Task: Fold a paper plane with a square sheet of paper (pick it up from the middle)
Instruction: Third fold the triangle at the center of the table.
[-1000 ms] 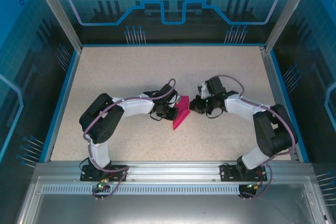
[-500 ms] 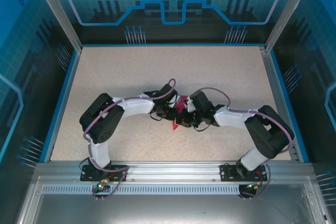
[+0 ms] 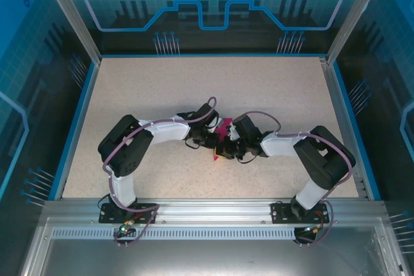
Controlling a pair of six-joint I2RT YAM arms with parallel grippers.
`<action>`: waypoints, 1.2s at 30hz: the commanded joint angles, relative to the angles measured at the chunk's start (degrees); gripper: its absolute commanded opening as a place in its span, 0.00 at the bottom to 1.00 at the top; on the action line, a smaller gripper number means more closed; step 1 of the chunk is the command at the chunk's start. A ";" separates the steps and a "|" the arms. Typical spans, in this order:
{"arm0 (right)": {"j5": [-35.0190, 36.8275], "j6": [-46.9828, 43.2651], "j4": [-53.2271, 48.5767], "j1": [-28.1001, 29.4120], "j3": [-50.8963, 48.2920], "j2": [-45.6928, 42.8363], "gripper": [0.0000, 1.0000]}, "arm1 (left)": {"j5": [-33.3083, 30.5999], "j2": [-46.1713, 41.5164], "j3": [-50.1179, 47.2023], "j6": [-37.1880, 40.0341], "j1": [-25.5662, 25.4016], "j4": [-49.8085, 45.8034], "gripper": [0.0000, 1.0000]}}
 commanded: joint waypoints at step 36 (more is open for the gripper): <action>2.96 -15.87 -18.42 -13.77 15.73 4.81 0.07 | 1.52 0.30 0.68 0.25 0.33 -1.21 0.08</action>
